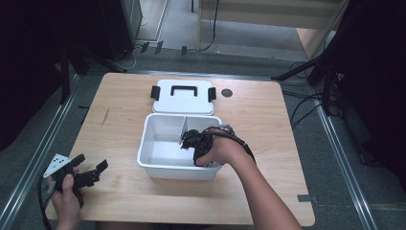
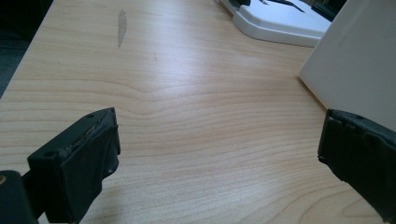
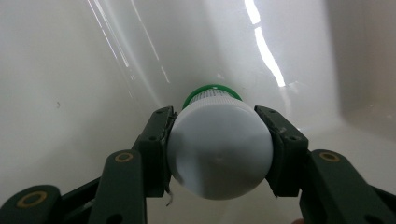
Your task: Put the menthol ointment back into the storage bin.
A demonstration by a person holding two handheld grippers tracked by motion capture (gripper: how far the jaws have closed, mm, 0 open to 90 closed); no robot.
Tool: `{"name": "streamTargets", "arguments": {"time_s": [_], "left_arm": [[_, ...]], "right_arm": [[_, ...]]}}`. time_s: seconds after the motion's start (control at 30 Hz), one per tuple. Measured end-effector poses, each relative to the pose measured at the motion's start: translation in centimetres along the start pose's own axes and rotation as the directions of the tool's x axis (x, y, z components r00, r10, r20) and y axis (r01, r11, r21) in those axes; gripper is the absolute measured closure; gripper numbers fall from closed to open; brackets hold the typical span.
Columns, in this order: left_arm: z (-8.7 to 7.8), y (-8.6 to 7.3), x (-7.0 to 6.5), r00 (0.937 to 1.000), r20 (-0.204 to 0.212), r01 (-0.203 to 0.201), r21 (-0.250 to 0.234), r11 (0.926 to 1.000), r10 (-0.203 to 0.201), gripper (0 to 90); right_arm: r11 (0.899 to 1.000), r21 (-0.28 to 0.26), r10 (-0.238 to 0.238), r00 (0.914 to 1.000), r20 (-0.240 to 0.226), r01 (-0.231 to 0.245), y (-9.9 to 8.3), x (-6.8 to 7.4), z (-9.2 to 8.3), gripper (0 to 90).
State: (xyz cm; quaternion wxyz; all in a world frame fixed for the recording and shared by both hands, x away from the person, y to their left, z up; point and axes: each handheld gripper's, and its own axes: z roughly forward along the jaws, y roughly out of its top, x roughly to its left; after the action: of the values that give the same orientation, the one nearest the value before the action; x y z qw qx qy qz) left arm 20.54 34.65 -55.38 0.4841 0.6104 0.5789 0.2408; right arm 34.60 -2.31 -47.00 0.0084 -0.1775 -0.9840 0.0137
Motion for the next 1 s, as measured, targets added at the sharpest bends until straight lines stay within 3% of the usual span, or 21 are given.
{"name": "streamTargets", "arguments": {"time_s": [0.4, 0.57, 0.8, 1.0], "left_arm": [[-0.01, 0.00, 0.01, 1.0000, 0.001, 0.001, 0.001, 1.0000, -0.001, 0.0], [-0.02, 0.00, 0.02, 1.0000, 0.002, 0.001, 0.001, 1.0000, -0.001, 0.0], [-0.02, 0.00, 0.01, 1.0000, 0.002, 0.000, 0.001, 1.0000, 0.000, 0.0], [-0.01, 0.00, -0.01, 1.0000, 0.001, 0.003, 0.001, 1.0000, -0.003, 0.0]], "right_arm": [[1.000, 0.022, 0.003, 1.0000, -0.008, -0.003, 0.12, 0.01, 0.13, 51.4], [0.999, 0.030, -0.029, 0.9996, -0.001, 0.029, 0.08, 0.14, 0.21, 51.2], [0.999, 0.024, -0.027, 0.9996, -0.003, 0.027, 0.04, 0.12, 0.15, 51.0], [1.000, -0.003, 0.000, 0.9995, -0.033, -0.001, -0.04, 0.00, -0.30, 41.6]]}}
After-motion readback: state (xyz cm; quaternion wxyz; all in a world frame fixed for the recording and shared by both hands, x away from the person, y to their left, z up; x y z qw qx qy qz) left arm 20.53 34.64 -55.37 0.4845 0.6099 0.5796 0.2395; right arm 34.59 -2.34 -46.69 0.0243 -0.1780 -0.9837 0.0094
